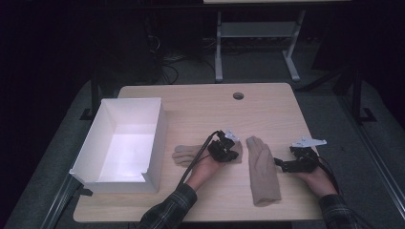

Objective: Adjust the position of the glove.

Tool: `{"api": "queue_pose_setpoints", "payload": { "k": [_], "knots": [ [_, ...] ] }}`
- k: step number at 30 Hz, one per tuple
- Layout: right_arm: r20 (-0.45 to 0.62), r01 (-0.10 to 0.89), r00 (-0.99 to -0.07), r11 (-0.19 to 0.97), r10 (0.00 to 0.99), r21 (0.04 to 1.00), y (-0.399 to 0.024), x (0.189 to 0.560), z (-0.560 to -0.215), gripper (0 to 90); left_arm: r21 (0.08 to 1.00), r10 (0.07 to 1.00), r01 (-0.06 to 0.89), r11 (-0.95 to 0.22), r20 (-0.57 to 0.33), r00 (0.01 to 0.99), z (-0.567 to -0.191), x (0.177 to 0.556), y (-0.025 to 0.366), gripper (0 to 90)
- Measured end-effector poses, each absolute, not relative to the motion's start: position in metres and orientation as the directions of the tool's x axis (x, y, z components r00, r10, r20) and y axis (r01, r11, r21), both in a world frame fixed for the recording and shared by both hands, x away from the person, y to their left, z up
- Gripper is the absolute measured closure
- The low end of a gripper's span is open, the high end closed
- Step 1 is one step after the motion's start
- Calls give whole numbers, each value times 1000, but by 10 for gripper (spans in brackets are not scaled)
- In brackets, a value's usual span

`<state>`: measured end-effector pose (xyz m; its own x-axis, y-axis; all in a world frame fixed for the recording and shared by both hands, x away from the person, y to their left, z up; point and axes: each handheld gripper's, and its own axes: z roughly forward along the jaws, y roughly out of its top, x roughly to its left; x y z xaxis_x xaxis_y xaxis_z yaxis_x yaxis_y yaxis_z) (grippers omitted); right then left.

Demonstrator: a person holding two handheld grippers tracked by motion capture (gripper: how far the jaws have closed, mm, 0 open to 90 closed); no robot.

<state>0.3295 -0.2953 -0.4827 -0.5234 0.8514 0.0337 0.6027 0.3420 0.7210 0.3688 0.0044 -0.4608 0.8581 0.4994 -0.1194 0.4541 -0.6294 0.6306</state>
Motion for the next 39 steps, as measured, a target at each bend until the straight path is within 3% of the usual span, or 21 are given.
{"api": "queue_pose_setpoints", "payload": {
  "k": [15,27,34,39],
  "knots": [
    [28,597,-525,346,850,724,-295,330,-483,140,622,418,417,-663,-154,895,-460,325,24,897],
    [29,598,-523,343,852,724,-295,330,-483,141,625,407,435,-648,-198,892,-461,288,53,897],
    [29,599,-523,343,852,724,-295,330,-483,141,648,427,439,-622,-189,884,-451,282,65,895],
    [32,600,-521,340,853,724,-295,330,-483,141,687,507,449,-571,-134,851,-435,299,77,896]
  ]
}}
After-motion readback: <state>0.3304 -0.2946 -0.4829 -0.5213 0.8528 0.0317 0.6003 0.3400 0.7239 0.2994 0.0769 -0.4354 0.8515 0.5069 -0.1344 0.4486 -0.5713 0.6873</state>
